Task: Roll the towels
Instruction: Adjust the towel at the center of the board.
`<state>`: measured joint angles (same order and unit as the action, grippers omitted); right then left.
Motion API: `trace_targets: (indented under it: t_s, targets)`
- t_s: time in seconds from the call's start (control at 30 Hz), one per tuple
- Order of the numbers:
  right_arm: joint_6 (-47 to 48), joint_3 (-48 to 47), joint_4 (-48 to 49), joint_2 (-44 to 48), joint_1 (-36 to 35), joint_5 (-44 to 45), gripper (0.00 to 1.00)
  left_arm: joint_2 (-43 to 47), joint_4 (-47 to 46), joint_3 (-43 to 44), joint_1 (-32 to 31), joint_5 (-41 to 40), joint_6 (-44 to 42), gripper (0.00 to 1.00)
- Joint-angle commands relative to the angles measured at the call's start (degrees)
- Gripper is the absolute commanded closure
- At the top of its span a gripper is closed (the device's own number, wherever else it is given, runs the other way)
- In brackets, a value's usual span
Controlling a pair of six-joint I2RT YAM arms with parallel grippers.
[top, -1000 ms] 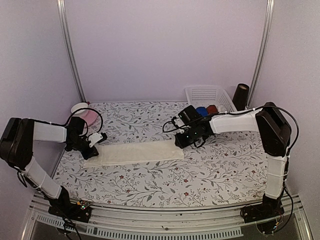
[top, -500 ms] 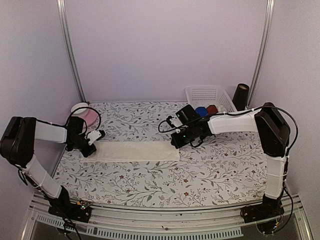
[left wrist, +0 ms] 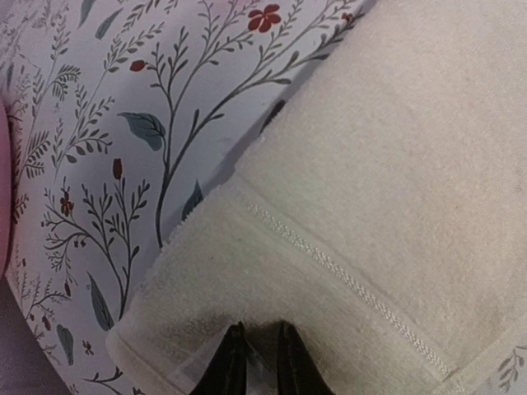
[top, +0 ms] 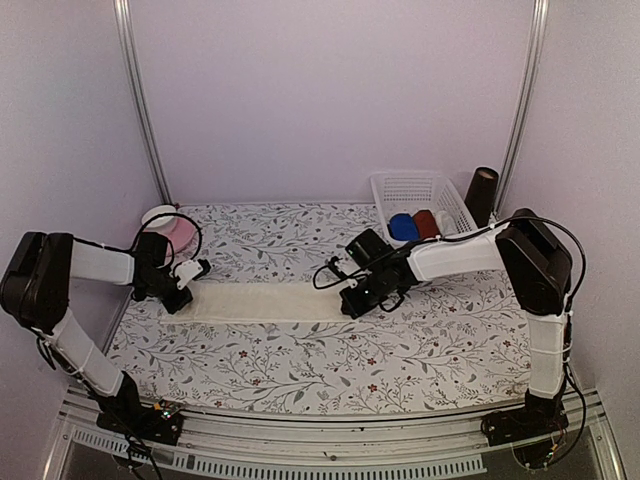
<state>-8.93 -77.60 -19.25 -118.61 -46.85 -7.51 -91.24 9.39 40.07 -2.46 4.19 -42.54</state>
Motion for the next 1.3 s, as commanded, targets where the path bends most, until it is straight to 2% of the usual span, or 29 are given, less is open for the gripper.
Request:
trace_targets:
  t_s: [0.0,0.2,0.73,1.03,1.07,1.1,1.2,1.27]
  targets:
    - [0.87,-0.46,2.04,0.88,0.27,2.36,0.97,-3.62,5.12,-1.23,0.79,-1.70,0.51,0.86]
    - [1.69,-3.88,2.07,3.10,0.70,8.04,0.96,-4.16,5.70,-0.79,0.80,-0.84,0.53,0.86]
    - [2.46,-10.97,-1.20,-6.63,2.63,14.99,0.96,-3.66,7.44,-0.56,0.53,1.13,0.42,0.84]
    - [2.36,-10.55,-2.38,-6.94,2.98,16.93,0.96,-3.32,7.75,-0.86,0.02,1.09,0.70,0.81]
    - [2.22,-10.47,-2.33,-6.27,3.07,17.32,0.95,-3.31,7.67,-0.95,-0.08,1.03,0.83,0.80]
    - [2.09,-10.28,-2.29,-5.36,3.07,17.74,0.90,-3.31,7.62,-1.02,-0.10,1.05,1.02,0.79]
    - [0.89,-8.38,-1.32,-1.18,3.06,17.64,0.66,-3.40,7.66,-1.05,-0.23,1.10,1.58,0.76]
    - [-0.15,-5.92,-0.06,1.84,3.08,15.33,0.56,-3.34,7.74,-1.12,-0.24,1.53,1.74,0.69]
